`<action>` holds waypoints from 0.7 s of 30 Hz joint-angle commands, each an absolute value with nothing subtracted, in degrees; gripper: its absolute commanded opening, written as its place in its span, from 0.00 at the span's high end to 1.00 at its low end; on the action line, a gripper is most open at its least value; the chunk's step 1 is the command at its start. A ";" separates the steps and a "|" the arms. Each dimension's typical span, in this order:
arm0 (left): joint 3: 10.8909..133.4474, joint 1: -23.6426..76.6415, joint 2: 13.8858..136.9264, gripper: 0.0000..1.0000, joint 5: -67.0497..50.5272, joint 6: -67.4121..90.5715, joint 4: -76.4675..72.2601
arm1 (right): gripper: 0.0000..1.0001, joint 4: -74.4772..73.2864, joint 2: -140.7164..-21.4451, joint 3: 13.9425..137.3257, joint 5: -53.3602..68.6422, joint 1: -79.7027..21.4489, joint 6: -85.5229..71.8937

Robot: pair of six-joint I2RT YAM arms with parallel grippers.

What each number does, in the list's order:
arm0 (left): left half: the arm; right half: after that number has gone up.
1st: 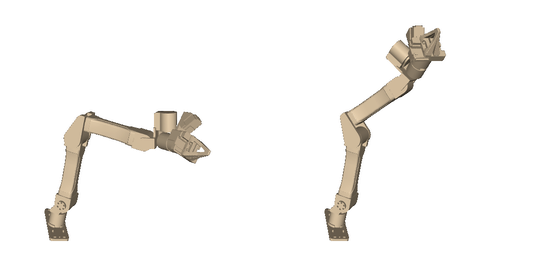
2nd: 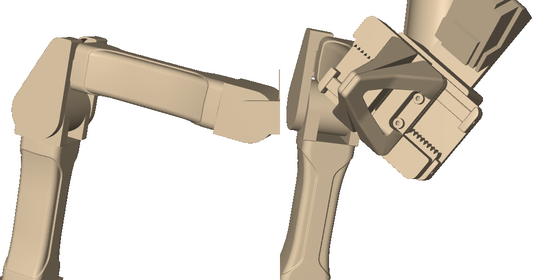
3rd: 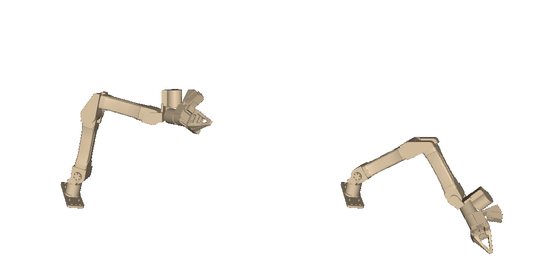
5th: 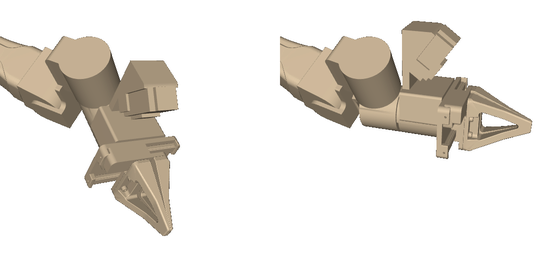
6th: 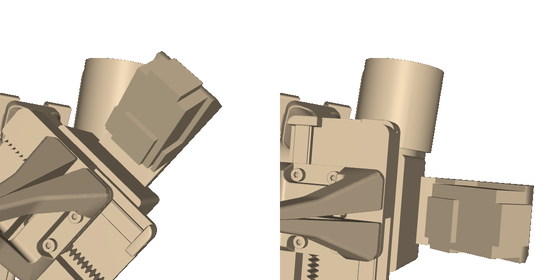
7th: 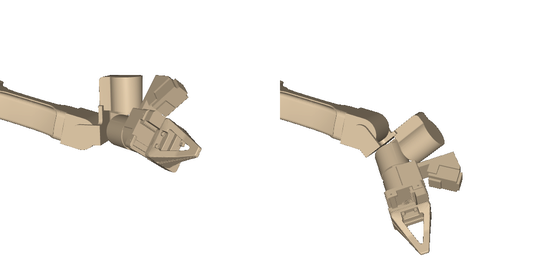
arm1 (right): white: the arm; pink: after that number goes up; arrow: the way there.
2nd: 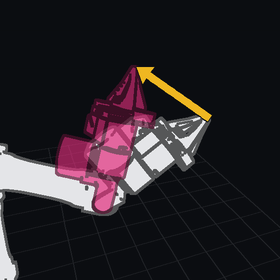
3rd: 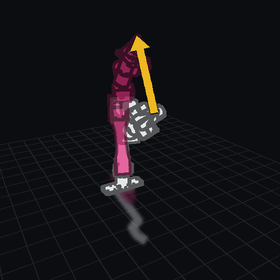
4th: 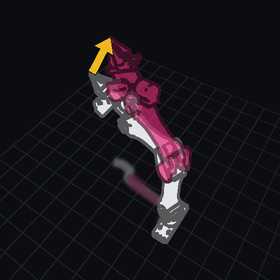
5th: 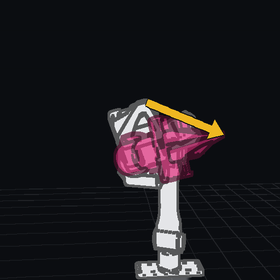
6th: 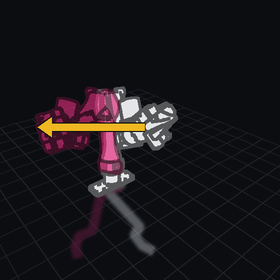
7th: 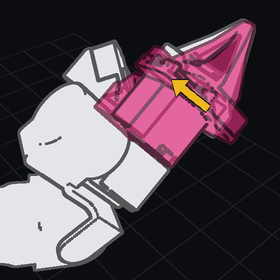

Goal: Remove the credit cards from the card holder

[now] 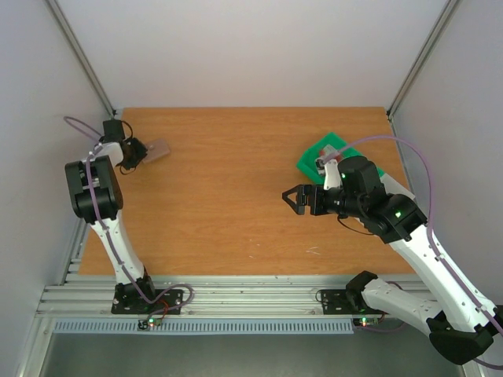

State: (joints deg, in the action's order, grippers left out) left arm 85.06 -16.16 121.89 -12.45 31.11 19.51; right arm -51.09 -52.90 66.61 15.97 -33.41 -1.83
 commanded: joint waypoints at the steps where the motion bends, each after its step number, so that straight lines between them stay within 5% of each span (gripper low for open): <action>1: 84.75 -16.52 121.97 0.82 -13.61 30.75 17.04 | 0.02 -52.68 -51.88 68.05 14.65 -33.16 -1.27; 6: 83.55 -16.52 121.24 0.99 -15.34 30.39 16.70 | 0.01 -53.83 -50.63 67.98 13.77 -33.17 -1.54; 21: 74.60 -15.84 112.11 1.00 -21.11 36.65 16.83 | 0.02 -54.91 -48.09 66.83 13.40 -33.21 -3.32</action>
